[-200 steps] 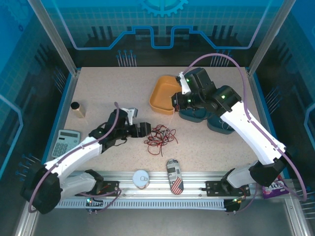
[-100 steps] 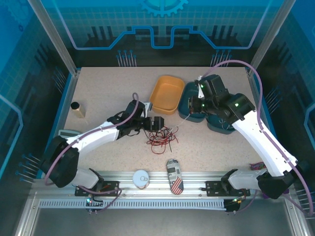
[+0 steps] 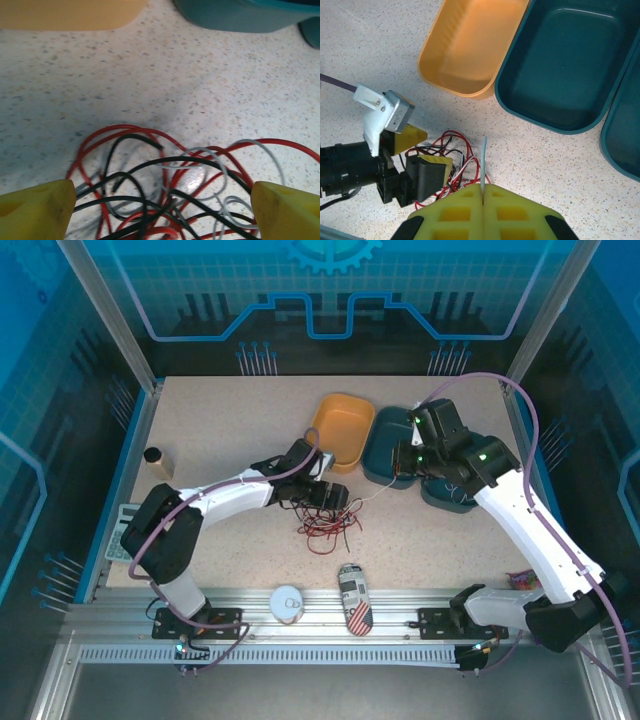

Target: Untangle the cables

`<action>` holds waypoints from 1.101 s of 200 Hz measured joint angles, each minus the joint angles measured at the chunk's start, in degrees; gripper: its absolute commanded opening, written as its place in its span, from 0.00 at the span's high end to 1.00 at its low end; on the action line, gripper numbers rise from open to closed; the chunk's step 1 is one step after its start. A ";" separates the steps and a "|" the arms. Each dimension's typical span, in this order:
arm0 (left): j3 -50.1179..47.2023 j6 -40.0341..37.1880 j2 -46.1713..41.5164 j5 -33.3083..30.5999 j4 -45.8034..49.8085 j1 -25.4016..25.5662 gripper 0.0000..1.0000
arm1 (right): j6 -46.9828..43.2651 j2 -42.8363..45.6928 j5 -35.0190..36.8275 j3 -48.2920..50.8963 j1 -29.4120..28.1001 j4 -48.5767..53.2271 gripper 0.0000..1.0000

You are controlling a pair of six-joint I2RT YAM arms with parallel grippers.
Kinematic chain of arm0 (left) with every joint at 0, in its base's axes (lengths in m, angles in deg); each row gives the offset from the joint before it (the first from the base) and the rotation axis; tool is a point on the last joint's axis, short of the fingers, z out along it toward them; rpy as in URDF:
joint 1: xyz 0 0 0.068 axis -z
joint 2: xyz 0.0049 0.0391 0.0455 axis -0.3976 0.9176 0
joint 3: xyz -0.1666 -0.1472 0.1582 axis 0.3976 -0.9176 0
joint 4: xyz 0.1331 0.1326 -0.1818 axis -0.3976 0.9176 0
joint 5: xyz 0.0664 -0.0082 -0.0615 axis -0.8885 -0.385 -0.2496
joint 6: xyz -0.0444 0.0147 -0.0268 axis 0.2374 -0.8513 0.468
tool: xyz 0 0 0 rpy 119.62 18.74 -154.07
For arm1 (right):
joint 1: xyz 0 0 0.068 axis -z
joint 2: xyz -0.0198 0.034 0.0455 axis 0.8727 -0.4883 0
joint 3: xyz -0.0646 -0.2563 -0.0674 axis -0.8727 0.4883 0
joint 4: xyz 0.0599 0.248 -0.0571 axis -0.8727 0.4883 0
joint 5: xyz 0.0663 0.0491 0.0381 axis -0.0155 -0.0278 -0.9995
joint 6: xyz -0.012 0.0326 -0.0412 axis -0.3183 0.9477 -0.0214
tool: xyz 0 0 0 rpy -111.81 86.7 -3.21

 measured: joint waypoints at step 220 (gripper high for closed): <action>-5.11 7.89 -1.07 -10.91 1.79 -6.86 0.56 | -3.34 -0.26 -8.04 -6.08 0.00 -4.35 1.00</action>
